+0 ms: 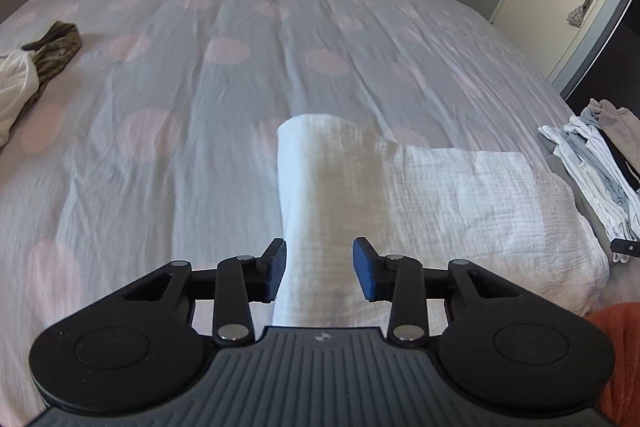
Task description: Fold clothes
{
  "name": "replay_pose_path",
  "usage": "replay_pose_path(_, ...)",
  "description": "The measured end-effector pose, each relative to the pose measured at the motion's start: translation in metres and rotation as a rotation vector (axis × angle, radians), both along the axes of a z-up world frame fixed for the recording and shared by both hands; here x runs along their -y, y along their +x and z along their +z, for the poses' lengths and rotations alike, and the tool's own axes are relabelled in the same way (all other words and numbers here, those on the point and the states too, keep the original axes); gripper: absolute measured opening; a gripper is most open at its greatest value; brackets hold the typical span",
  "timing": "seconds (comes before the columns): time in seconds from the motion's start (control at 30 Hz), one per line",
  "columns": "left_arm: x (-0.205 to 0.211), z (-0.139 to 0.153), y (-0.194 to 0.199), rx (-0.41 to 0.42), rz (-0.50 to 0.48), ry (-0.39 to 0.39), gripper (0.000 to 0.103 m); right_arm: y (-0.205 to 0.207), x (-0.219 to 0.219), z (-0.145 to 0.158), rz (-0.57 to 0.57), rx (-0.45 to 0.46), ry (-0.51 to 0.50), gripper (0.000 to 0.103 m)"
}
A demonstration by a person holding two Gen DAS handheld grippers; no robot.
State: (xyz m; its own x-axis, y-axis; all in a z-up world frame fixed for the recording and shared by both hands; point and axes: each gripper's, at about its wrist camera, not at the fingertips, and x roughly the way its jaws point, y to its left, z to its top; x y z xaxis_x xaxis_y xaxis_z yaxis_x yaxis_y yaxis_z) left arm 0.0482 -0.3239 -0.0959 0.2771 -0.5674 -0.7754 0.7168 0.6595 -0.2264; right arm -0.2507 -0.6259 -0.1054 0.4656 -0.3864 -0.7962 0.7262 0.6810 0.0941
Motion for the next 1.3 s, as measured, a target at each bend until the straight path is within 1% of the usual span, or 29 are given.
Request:
replay_pose_path(0.1, 0.017, -0.011, 0.008, 0.014, -0.029, -0.004, 0.034, 0.015, 0.004, -0.017, 0.014, -0.030, 0.025, 0.038)
replay_pose_path(0.23, 0.031, -0.037, 0.019, 0.000, -0.061, 0.039, 0.034, 0.025, 0.012, -0.040, 0.010, -0.066, 0.061, 0.038)
replay_pose_path(0.33, 0.032, -0.059, 0.026, -0.022, -0.051, 0.087, 0.034, 0.029, 0.016, -0.047, 0.027, -0.080, 0.061, 0.039)
replay_pose_path(0.4, 0.029, -0.068, 0.029, -0.034, -0.042, 0.088, 0.034, 0.032, 0.017, -0.047, 0.053, -0.101, 0.054, 0.040)
replay_pose_path(0.47, 0.027, -0.069, 0.029, -0.032, -0.043, 0.078, 0.035, 0.034, 0.016, -0.046, 0.078, -0.115, 0.056, 0.041)
replay_pose_path(0.53, 0.024, -0.069, 0.028, -0.028, -0.046, 0.069, 0.035, 0.032, 0.018, -0.038, 0.097, -0.096, 0.062, 0.049)
replay_pose_path(0.6, 0.022, -0.068, 0.027, -0.021, -0.043, 0.057, 0.035, 0.026, 0.023, -0.028, 0.108, -0.049, 0.069, 0.061)
replay_pose_path(0.63, 0.021, -0.067, 0.026, -0.019, -0.038, 0.050, 0.035, 0.023, 0.027, -0.025, 0.104, -0.030, 0.074, 0.063)
replay_pose_path(0.73, 0.017, -0.064, 0.024, -0.013, -0.017, 0.033, 0.036, 0.015, 0.040, -0.019, 0.085, 0.006, 0.091, 0.063)
replay_pose_path(0.77, 0.016, -0.063, 0.024, -0.012, -0.010, 0.034, 0.036, 0.013, 0.044, -0.018, 0.080, 0.013, 0.097, 0.066)
replay_pose_path(0.8, 0.015, -0.061, 0.024, -0.010, -0.002, 0.039, 0.036, 0.010, 0.049, -0.018, 0.076, 0.021, 0.103, 0.072)
replay_pose_path(0.83, 0.013, -0.060, 0.024, -0.009, 0.005, 0.043, 0.036, 0.008, 0.053, -0.017, 0.072, 0.028, 0.109, 0.074)
replay_pose_path(0.9, 0.010, -0.057, 0.024, -0.007, 0.020, 0.051, 0.039, 0.002, 0.059, -0.017, 0.071, 0.043, 0.124, 0.074)
replay_pose_path(1.0, 0.006, -0.054, 0.024, -0.004, 0.043, 0.064, 0.040, -0.008, 0.060, -0.022, 0.097, 0.064, 0.159, 0.075)
replay_pose_path(1.1, 0.002, -0.050, 0.024, -0.001, 0.065, 0.076, 0.040, -0.016, 0.067, -0.032, 0.092, 0.083, 0.183, 0.075)
replay_pose_path(1.2, -0.001, -0.047, 0.022, -0.003, 0.086, 0.090, 0.040, -0.020, 0.078, -0.046, 0.070, 0.127, 0.241, 0.075)
replay_pose_path(1.3, -0.001, -0.044, 0.017, 0.010, 0.081, 0.108, 0.040, -0.020, 0.078, -0.057, 0.083, 0.152, 0.265, 0.075)
